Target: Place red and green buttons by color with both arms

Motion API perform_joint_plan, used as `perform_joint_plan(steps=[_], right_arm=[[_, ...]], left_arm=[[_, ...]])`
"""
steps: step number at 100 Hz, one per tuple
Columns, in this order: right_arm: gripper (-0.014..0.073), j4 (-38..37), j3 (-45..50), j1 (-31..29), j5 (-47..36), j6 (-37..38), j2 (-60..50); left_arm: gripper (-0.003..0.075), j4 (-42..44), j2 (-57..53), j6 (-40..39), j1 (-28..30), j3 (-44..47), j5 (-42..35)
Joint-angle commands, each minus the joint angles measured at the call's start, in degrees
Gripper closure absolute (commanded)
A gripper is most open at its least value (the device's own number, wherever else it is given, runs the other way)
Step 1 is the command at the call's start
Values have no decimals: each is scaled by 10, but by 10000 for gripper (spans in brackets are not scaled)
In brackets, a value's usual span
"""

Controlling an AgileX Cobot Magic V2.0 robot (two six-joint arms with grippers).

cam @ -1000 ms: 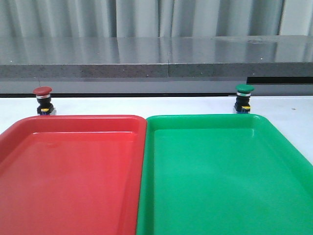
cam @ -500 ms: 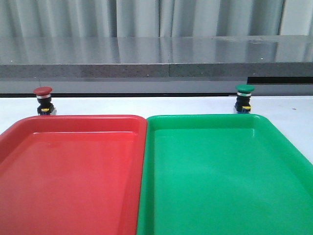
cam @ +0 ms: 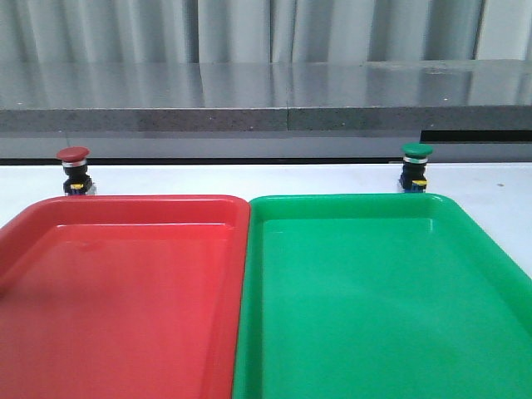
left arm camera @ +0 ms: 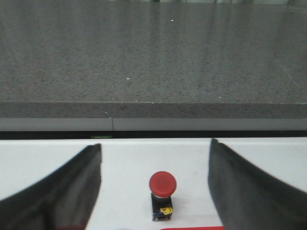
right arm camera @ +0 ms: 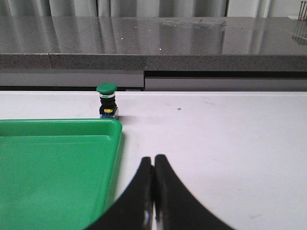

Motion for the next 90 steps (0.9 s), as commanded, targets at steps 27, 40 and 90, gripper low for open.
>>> perform_joint_plan(steps=[27, 40, 90], right_arm=[[660, -6, -9, 1, -47, -1, -12], [660, -6, -9, 1, -47, -1, -12], [660, -6, -9, 1, -47, -1, -12]], left_arm=[[133, 14, 119, -3, -18, -20, -132], [133, 10, 177, -3, -18, -32, -169], [132, 10, 342, -3, -28, -150, -182]])
